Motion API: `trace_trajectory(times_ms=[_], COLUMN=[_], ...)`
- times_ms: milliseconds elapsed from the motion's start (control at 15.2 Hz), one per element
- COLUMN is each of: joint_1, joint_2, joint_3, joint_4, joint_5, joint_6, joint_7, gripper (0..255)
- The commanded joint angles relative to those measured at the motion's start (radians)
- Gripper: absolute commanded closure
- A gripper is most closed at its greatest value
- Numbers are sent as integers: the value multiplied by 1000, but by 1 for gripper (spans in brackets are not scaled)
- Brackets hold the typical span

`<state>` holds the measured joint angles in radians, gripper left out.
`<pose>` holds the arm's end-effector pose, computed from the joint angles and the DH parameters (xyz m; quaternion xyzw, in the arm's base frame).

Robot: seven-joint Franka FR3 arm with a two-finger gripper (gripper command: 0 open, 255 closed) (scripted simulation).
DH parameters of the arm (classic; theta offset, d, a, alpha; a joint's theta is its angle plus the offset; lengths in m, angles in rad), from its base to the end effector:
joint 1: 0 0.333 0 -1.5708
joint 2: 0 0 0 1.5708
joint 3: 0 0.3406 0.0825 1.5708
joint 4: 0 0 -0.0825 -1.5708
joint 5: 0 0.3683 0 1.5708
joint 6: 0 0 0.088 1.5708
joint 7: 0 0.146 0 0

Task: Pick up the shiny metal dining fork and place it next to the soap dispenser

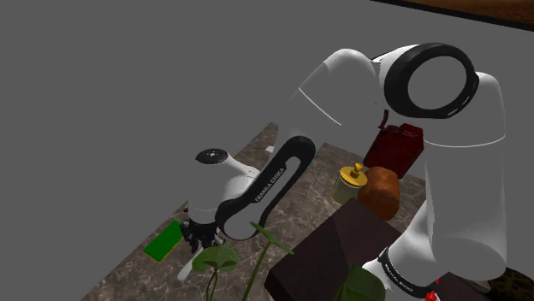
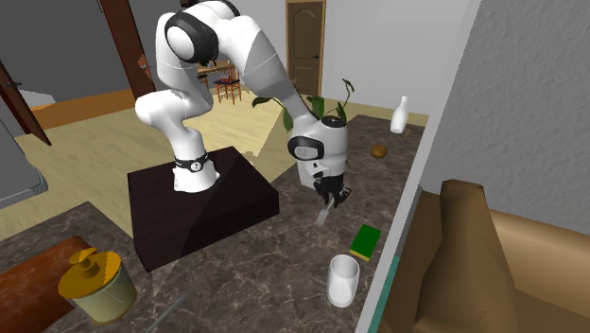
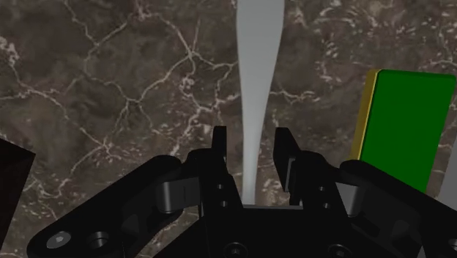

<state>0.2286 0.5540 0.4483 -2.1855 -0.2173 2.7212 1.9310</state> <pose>0.4327 0.3633 0.1561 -0.8447 0.5302 0.0586 0.0437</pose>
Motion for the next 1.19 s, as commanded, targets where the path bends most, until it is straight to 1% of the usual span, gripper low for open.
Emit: trace_trajectory(times_ms=[0, 1122], joint_1=[-14, -111], joint_2=[-25, -228], joint_3=[16, 138], joint_4=[-8, -22], joint_5=[13, 151], joint_6=[-18, -196], joint_7=[-8, -82], gripper=[255, 255])
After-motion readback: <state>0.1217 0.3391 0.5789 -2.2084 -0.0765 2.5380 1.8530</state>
